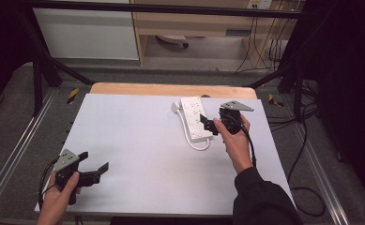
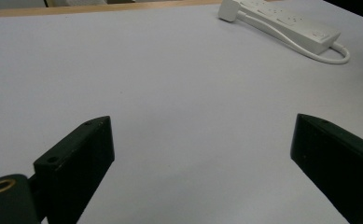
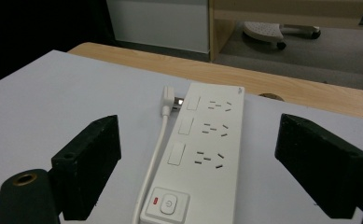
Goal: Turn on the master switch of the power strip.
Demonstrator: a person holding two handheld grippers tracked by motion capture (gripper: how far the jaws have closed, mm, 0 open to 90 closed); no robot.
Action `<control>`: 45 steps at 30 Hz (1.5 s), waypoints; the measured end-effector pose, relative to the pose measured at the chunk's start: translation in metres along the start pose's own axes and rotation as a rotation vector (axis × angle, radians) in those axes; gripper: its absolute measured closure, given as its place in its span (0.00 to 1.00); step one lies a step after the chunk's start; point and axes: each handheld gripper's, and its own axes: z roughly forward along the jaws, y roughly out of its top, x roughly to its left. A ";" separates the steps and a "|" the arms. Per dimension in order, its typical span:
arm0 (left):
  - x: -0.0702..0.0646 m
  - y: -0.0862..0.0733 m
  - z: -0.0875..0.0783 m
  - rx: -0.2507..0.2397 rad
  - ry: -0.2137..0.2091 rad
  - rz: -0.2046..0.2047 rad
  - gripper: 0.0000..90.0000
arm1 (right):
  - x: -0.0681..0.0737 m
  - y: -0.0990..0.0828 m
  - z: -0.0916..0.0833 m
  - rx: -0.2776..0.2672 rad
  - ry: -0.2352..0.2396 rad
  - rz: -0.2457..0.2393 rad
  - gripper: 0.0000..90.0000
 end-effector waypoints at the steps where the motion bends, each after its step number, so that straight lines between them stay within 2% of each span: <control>1: 0.000 0.000 0.000 -0.003 0.000 0.000 0.07 | -0.001 0.001 -0.002 -0.005 0.003 0.001 0.16; 6: 0.002 0.000 0.000 -0.002 0.013 -0.012 0.06 | -0.008 0.005 -0.012 -0.026 0.014 0.010 0.16; 12: 0.001 0.000 0.000 0.005 0.008 -0.005 0.06 | -0.016 0.008 -0.024 -0.046 0.016 0.021 0.15; 19: 0.003 -0.001 -0.001 -0.001 0.009 -0.018 0.06 | -0.023 0.010 -0.036 -0.074 0.014 0.032 0.13; 28: 0.001 -0.001 -0.002 -0.002 0.006 -0.013 0.07 | -0.031 0.008 -0.051 -0.093 0.006 0.016 0.12; 38: 0.002 -0.001 -0.001 0.006 0.007 -0.010 0.07 | -0.039 0.000 -0.069 -0.138 0.004 0.005 0.12; 45: 0.000 0.000 -0.001 0.007 0.004 -0.008 0.07 | -0.044 -0.012 -0.081 -0.143 0.005 0.001 0.12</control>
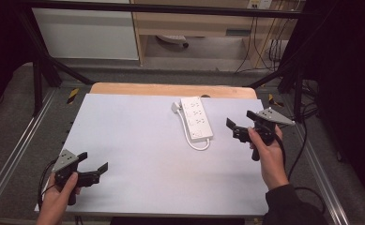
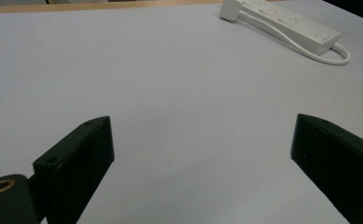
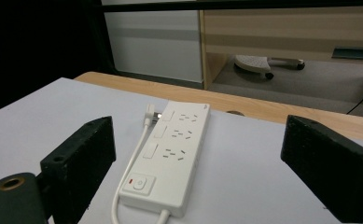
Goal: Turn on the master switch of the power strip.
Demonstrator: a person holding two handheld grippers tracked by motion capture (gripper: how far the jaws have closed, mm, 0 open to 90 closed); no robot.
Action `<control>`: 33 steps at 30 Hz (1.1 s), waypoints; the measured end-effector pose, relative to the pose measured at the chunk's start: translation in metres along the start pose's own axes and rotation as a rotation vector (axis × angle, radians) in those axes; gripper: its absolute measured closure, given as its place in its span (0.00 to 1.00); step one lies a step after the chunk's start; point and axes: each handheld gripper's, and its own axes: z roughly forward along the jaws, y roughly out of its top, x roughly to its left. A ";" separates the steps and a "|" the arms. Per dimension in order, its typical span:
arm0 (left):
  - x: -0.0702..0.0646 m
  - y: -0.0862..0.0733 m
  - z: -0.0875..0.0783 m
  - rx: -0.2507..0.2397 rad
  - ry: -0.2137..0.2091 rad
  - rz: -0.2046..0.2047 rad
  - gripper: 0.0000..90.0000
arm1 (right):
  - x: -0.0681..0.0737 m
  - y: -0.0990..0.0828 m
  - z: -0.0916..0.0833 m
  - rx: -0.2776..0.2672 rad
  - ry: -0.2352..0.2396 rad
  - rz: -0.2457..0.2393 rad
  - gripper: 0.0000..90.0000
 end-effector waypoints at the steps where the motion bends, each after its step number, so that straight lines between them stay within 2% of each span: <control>1: 0.000 0.000 0.000 0.001 0.000 0.000 0.07 | 0.000 -0.002 -0.002 0.003 0.003 -0.004 0.12; 11: 0.001 -0.001 0.000 0.003 0.003 -0.006 0.07 | -0.003 -0.026 -0.019 0.027 0.002 -0.060 0.12; 20: 0.000 -0.001 0.000 0.007 0.002 -0.003 0.07 | -0.012 -0.053 -0.035 0.047 -0.011 -0.030 0.12; 28: 0.000 -0.001 0.000 0.009 0.001 -0.003 0.07 | -0.025 -0.075 -0.045 0.063 -0.037 0.005 0.10; 33: 0.000 -0.001 0.000 0.013 0.003 -0.001 0.07 | -0.029 -0.087 -0.048 0.075 -0.044 0.016 0.10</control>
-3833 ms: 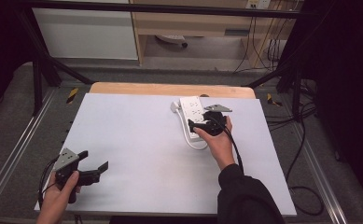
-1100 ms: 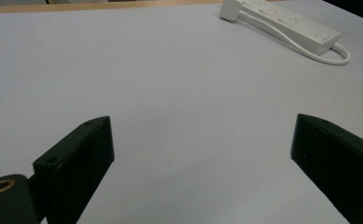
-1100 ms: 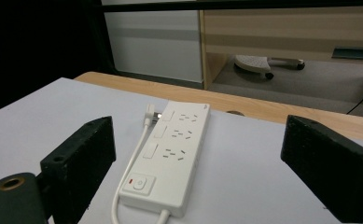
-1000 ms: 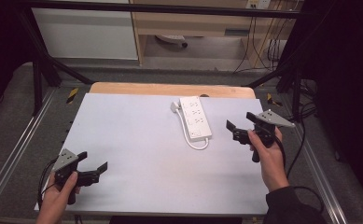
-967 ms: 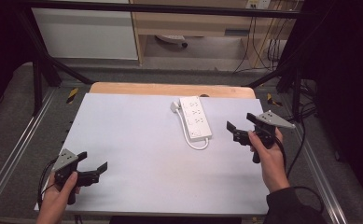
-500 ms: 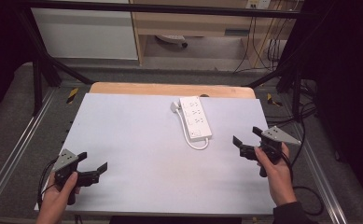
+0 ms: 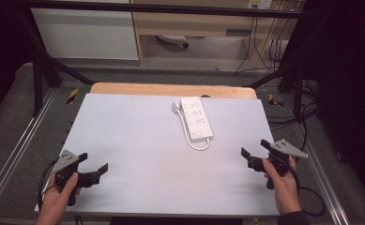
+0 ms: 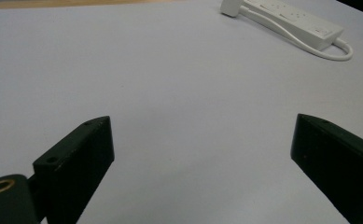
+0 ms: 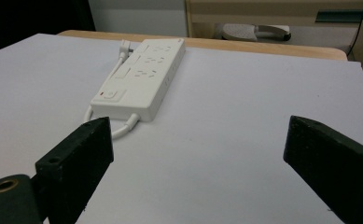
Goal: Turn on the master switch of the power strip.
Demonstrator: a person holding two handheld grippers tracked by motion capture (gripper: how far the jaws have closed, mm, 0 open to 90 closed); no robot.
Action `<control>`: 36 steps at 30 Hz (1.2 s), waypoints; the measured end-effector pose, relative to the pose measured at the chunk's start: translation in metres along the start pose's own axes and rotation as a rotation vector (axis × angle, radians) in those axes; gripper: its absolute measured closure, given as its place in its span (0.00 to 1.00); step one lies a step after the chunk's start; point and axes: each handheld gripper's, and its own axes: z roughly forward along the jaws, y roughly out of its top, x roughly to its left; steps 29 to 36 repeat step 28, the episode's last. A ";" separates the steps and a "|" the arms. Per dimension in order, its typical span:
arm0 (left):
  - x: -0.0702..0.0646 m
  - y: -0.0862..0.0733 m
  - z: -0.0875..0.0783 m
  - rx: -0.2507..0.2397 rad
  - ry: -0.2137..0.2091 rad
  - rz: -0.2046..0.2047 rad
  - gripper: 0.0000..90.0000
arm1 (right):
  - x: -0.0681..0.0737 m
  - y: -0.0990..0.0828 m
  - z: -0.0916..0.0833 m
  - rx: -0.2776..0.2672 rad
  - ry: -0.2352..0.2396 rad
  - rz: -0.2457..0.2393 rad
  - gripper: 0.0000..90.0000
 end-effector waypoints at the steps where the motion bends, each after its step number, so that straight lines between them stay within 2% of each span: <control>1: 0.000 0.000 0.000 0.001 0.000 0.001 0.07 | 0.000 -0.002 0.000 0.003 -0.002 -0.001 0.10; 8: 0.000 0.000 0.000 -0.001 -0.001 0.000 0.07 | 0.000 -0.018 0.001 0.022 -0.003 -0.004 0.07; 11: 0.000 0.000 0.000 0.000 -0.003 0.000 0.07 | 0.003 -0.021 0.001 0.032 -0.014 -0.014 0.05; 16: -0.001 0.000 0.000 -0.002 -0.006 0.002 0.07 | 0.009 -0.026 0.003 0.065 -0.002 -0.035 0.05; 23: -0.001 0.000 0.000 -0.001 -0.008 0.003 0.07 | 0.018 -0.034 0.012 0.135 0.025 -0.063 0.06; 25: -0.001 0.000 0.001 -0.001 -0.009 0.004 0.07 | 0.020 -0.036 0.017 0.172 0.007 -0.080 0.07; 28: -0.002 0.001 0.001 0.000 -0.014 0.006 0.07 | 0.021 -0.041 0.027 0.258 -0.027 -0.105 0.08; 36: -0.002 0.001 0.001 0.000 -0.014 0.006 0.07 | 0.021 -0.041 0.027 0.258 -0.027 -0.105 0.08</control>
